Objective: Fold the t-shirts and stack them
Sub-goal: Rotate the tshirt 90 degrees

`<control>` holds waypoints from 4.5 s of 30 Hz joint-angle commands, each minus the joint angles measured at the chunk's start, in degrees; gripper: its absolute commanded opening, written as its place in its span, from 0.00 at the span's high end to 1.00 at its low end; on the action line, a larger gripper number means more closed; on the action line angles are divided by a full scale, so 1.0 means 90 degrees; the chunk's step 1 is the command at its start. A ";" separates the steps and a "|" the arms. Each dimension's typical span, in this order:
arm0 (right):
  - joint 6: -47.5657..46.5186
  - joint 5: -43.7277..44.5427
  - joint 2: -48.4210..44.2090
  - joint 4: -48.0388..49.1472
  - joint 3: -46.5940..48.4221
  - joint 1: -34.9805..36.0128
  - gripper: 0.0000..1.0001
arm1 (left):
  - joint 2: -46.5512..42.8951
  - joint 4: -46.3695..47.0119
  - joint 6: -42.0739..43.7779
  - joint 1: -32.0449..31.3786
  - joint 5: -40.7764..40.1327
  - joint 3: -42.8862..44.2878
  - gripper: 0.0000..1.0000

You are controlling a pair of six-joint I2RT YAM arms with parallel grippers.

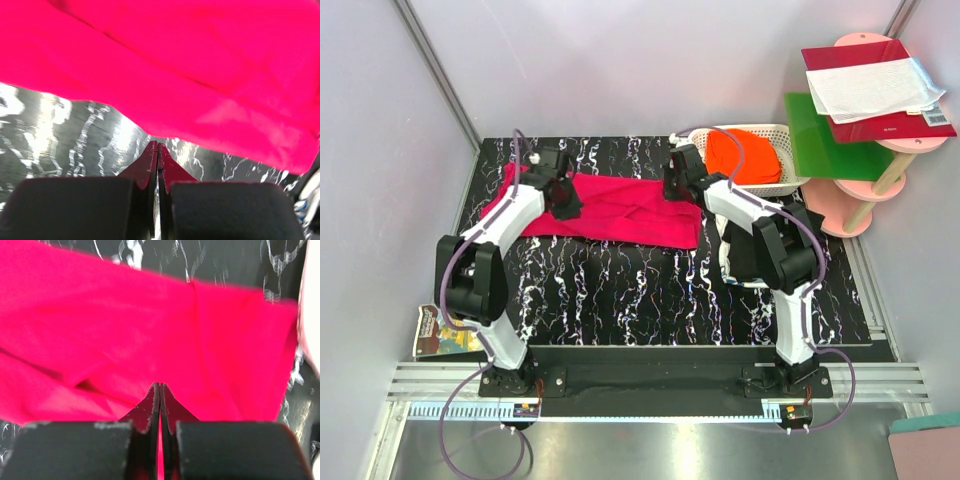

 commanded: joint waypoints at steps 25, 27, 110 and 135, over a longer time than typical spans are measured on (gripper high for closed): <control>-0.0177 0.0723 0.1522 -0.2942 0.1255 0.0154 1.00 | -0.0671 -0.0539 -0.0241 -0.0163 -0.1704 -0.0229 1.00; -0.0177 0.0597 0.1239 -0.2961 0.1010 0.0252 1.00 | -0.0584 -0.1066 -0.0271 0.0081 -0.2222 -0.0093 1.00; -0.1398 -0.1065 0.3943 -0.2512 0.6292 0.1111 1.00 | 0.0158 0.0915 -0.0514 -0.2349 0.1936 -0.1088 1.00; -0.0626 -0.0518 0.4275 -0.3059 0.6438 0.0291 1.00 | 0.0365 -0.0482 -0.1326 -0.1552 -0.0065 -0.2239 1.00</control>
